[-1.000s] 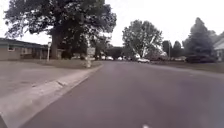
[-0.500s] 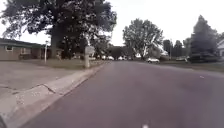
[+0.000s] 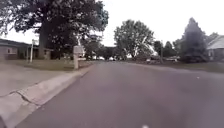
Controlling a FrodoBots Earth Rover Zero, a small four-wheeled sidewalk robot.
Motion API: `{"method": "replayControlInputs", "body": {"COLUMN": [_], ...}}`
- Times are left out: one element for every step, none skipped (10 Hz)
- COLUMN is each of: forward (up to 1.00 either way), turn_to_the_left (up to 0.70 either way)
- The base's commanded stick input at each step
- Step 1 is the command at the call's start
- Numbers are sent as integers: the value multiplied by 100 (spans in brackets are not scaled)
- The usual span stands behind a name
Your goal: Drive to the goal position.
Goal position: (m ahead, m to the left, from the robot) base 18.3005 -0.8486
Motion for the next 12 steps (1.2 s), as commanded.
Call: {"method": "replayControlInputs", "body": {"forward": [100, 100, 100, 100, 100, 100, 100, 100, 100, 100, 100, 100], "turn_to_the_left": [0, 0, 0, 0, 0, 0, 0, 0, 0, 0, 0, 0]}}
